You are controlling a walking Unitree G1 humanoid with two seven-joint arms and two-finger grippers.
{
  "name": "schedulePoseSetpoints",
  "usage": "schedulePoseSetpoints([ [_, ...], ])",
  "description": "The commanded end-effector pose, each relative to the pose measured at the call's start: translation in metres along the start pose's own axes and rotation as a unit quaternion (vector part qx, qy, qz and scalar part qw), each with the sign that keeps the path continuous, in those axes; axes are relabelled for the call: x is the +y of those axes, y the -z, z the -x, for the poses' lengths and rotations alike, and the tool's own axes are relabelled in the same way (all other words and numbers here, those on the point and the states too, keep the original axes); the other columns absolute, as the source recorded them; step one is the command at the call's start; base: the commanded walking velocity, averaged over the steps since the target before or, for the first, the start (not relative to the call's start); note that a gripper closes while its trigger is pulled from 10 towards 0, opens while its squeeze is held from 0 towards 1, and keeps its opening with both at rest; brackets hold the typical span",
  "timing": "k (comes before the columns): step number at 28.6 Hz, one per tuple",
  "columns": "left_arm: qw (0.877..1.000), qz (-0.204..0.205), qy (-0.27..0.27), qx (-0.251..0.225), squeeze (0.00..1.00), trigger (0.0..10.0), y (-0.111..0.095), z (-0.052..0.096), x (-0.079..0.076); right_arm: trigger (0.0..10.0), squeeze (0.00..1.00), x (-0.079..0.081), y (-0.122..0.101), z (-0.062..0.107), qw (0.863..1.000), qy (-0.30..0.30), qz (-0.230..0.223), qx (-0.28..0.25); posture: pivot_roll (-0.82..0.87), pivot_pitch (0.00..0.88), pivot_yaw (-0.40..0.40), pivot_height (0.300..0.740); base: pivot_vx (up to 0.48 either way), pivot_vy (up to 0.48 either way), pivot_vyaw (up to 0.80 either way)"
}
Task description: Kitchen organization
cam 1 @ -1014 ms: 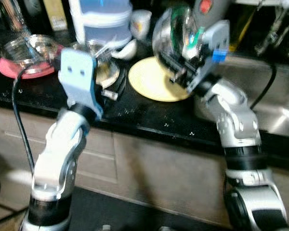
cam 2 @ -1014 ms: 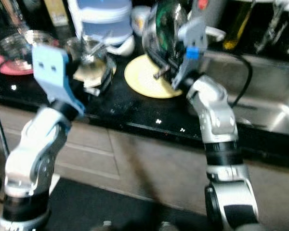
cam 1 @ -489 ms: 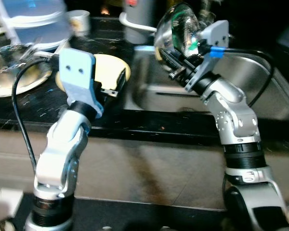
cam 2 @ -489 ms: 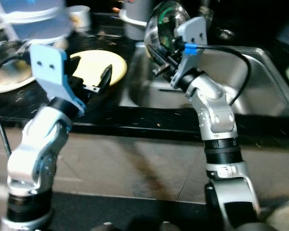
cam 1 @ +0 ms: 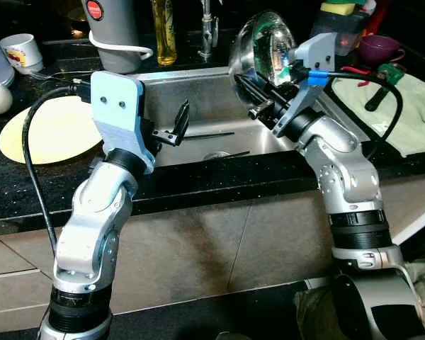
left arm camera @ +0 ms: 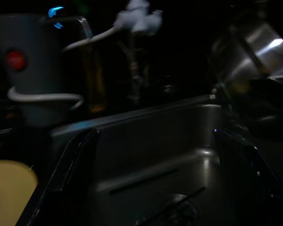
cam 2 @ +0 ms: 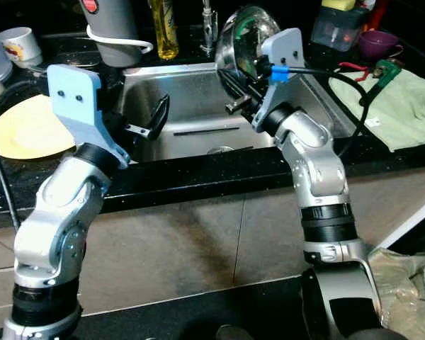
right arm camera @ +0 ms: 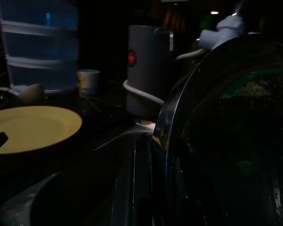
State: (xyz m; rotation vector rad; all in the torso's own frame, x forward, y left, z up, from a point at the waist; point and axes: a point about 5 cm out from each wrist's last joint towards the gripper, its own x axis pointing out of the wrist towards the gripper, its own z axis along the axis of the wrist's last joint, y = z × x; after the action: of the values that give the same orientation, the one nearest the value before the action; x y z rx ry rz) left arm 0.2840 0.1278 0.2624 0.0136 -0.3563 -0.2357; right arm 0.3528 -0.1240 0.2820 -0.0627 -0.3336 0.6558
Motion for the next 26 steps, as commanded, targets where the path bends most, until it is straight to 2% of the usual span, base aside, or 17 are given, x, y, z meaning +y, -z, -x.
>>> schedulePoseSetpoints([
  [1,1.0,0.005,-0.003,0.005,0.0,10.0,0.002,0.001,0.0,10.0,0.0,0.004,-0.006,-0.003,1.0,-0.009,0.028,-0.009,0.02,0.05,-0.028,0.74,0.0,0.0,0.0],
  [9,1.0,0.009,-0.007,0.003,0.0,10.0,0.002,0.001,0.0,10.0,0.0,0.011,-0.002,-0.011,0.999,-0.019,0.046,0.001,0.02,0.048,-0.031,0.74,0.0,0.0,0.0],
  [12,1.0,0.01,-0.009,0.003,0.0,10.0,0.002,0.001,0.0,10.0,0.0,0.018,0.004,-0.017,0.997,-0.029,0.075,0.02,0.02,0.048,-0.031,0.74,0.0,0.0,0.0],
  [14,1.0,0.003,-0.01,0.002,0.0,10.0,0.002,-0.001,0.0,10.0,0.0,0.024,0.009,-0.029,0.995,-0.039,0.086,0.035,0.03,0.045,-0.036,0.74,0.0,0.0,0.0],
  [18,1.0,-0.008,-0.013,-0.001,0.0,10.0,0.001,-0.001,0.0,10.0,0.0,0.029,0.01,-0.039,0.993,-0.052,0.096,0.046,0.03,0.045,-0.044,0.74,0.0,0.0,0.0],
  [21,1.0,-0.018,-0.024,-0.003,0.0,10.0,-0.002,0.0,0.004,10.0,0.0,0.033,0.023,-0.05,0.984,-0.068,0.13,0.101,0.04,0.049,-0.058,0.74,0.0,0.0,0.0],
  [22,1.0,-0.018,-0.024,-0.003,0.0,10.0,-0.002,0.0,0.004,10.0,0.0,0.033,0.023,-0.05,0.984,-0.068,0.13,0.101,0.04,0.049,-0.058,0.74,0.0,0.0,0.0],
  [26,0.999,-0.027,-0.036,0.0,0.0,10.0,-0.004,0.006,0.006,10.0,0.0,0.034,0.046,-0.063,0.957,-0.086,0.181,0.212,0.06,0.065,-0.085,0.74,0.0,0.0,0.0],
])
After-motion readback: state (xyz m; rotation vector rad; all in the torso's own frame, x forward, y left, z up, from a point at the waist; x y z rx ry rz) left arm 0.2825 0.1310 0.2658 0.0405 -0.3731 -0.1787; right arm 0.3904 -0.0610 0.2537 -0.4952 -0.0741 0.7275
